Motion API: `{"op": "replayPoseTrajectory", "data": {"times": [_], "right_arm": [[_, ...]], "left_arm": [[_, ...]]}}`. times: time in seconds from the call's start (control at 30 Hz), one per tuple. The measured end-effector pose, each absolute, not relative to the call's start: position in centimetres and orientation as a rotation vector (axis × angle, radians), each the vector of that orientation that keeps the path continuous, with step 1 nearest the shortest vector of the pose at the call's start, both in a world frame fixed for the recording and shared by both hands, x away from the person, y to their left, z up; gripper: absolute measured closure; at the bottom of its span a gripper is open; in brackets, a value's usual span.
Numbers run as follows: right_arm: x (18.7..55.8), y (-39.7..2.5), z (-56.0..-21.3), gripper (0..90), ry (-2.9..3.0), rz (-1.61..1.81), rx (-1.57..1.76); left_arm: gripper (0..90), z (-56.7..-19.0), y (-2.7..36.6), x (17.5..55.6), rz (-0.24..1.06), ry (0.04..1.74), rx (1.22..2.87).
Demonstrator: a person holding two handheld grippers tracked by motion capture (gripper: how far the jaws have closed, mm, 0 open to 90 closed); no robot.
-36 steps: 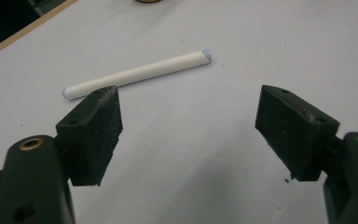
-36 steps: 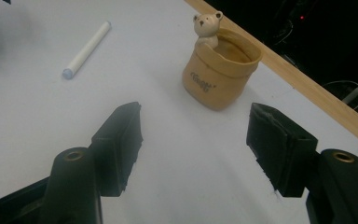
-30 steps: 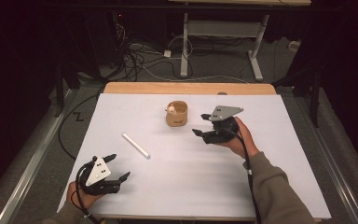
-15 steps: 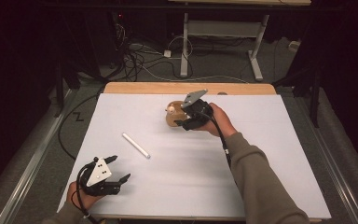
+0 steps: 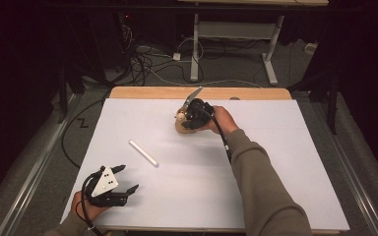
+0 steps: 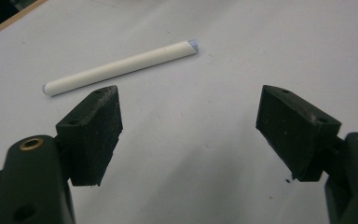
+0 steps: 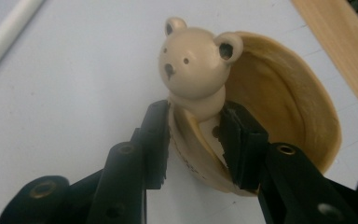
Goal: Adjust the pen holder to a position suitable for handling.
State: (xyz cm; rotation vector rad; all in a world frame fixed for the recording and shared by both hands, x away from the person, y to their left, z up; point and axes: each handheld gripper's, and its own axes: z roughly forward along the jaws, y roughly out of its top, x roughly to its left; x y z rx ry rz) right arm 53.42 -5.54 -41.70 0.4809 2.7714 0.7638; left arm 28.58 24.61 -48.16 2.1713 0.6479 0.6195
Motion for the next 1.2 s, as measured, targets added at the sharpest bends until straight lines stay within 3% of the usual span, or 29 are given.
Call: {"op": "replayPoseTrajectory", "data": {"times": [0.13,0.43,1.2], "right_arm": [[54.0,-5.1,-41.8,71.8,2.833,0.763,0.475],[53.7,-5.5,-41.6,74.2,2.916,0.747,0.545],[47.0,-11.1,-41.1,73.3,2.876,0.702,0.764]], "left_arm": [[21.6,-48.2,24.5,28.5,0.613,0.640,2.174],[21.6,-48.3,24.7,28.6,0.605,0.643,2.170],[21.7,-48.4,23.8,28.4,0.608,0.630,2.211]]}}
